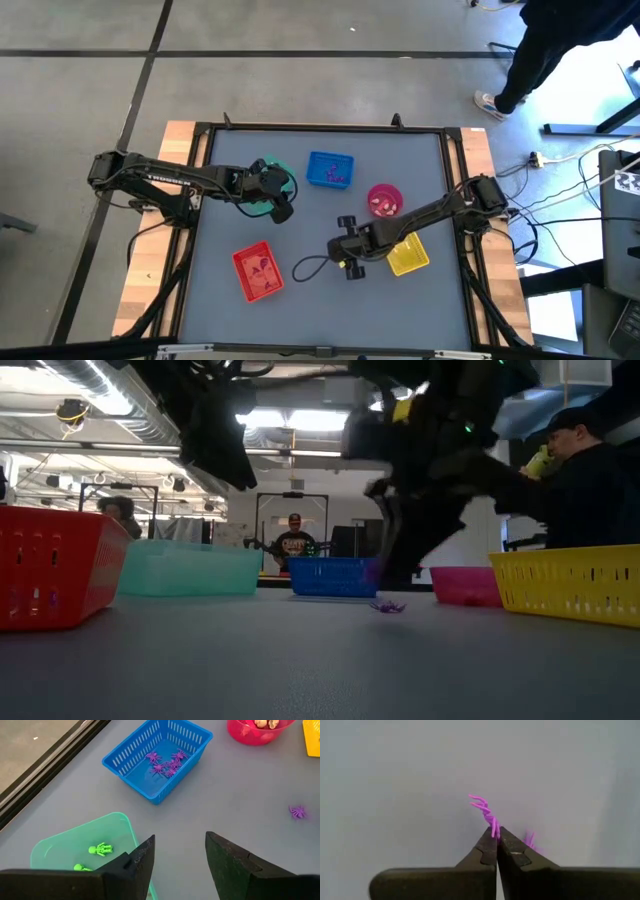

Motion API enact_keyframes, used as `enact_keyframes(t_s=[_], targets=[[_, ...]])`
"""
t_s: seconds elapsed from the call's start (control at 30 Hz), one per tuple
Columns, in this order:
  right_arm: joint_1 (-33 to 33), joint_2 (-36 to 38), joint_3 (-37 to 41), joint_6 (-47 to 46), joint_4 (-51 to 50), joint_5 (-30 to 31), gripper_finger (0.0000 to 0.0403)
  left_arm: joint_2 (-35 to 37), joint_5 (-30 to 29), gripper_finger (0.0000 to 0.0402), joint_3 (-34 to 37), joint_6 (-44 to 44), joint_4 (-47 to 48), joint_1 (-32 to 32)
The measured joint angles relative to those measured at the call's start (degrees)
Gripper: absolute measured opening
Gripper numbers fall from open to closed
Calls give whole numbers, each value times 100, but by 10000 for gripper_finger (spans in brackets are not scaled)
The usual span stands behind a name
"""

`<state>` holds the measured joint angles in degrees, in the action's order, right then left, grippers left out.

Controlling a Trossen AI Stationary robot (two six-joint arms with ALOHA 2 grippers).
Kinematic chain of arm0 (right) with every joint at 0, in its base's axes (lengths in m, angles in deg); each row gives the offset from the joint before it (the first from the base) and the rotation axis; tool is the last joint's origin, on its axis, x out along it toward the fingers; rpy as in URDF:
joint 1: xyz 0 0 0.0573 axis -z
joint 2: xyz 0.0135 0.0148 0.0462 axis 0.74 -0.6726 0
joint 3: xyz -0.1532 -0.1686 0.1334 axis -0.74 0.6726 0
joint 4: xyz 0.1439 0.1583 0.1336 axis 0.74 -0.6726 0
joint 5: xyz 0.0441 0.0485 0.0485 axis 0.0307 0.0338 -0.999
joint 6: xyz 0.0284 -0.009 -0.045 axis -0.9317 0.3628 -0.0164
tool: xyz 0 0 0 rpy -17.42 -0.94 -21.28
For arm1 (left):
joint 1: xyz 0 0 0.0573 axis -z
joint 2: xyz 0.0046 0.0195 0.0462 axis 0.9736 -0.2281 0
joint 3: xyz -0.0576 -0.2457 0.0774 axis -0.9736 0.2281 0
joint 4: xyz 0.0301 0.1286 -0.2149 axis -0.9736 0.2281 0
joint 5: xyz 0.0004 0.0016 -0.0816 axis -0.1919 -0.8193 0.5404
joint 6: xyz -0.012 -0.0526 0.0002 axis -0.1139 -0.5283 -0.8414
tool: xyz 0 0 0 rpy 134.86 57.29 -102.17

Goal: Sort Halloween decoration
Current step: Put the purple spider toy into the blue bin

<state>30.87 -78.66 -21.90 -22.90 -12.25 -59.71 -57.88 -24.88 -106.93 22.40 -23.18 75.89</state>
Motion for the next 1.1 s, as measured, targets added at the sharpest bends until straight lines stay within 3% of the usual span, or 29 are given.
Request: enact_keyframes(t_s=[0.23,0.53,1.1], targets=[[6,0,-559,598,-628,37,0,0,0,158,0,2,-1,-1],[501,11,-1026,1237,-1459,1048,0,0,0,158,0,2,-1,0],[1923,11,-1046,2152,-1521,1086,0,0,0,158,0,2,-1,-2]])
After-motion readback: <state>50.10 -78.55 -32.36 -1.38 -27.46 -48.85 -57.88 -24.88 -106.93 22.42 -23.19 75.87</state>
